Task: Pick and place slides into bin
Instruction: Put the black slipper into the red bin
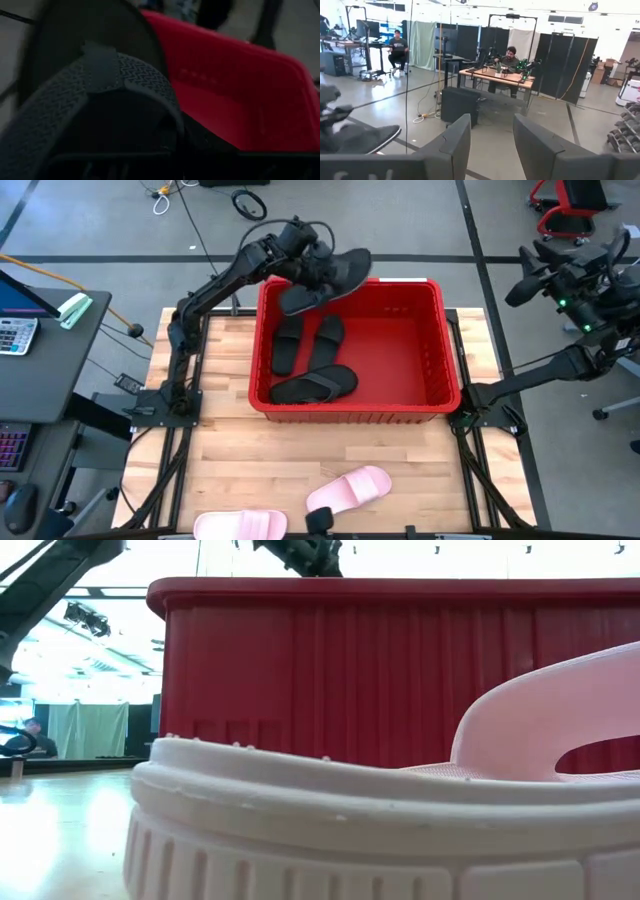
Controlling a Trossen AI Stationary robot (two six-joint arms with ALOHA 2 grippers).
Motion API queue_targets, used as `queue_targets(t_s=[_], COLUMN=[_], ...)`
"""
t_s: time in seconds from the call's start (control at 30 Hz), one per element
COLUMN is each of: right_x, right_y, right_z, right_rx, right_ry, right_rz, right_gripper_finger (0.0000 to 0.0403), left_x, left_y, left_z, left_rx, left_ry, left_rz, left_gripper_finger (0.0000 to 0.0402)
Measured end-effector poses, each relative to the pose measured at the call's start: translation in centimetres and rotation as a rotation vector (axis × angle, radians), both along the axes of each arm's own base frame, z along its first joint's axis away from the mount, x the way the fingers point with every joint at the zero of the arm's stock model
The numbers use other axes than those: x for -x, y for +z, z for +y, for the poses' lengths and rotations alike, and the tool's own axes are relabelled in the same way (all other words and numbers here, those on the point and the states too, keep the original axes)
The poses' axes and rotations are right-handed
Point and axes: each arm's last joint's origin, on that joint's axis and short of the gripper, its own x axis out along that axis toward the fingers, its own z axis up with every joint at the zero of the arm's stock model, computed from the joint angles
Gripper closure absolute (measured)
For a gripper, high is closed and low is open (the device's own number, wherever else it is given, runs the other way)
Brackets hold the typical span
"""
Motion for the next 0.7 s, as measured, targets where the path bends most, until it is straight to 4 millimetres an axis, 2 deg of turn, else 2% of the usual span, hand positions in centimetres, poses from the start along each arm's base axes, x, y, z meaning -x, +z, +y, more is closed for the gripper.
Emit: queue_targets(t_s=[0.23,0.57,0.7], right_x=[-1.3,-3.6,-4.4], right_y=[0.0,-0.2,-0.5], right_z=[0.2,0.6,0.7], right_rx=[-0.041,-0.062,-0.070], right_ry=[0.030,0.066,0.067], right_rz=[-0.071,-0.059,-0.033], right_gripper_finger=[0.0250,0.0250,0.0250], left_x=[-2.9,-8.6,-11.3], left_y=[-1.8,-5.0,-7.2], left_z=[-2.4,-9.8,-12.8], left_rx=[-0.026,0.034,0.041], left_ry=[-0.158,-0.312,-0.362], left_rz=[0.025,0.023,0.009], left_gripper_finger=[0.0395,0.0395,0.0395])
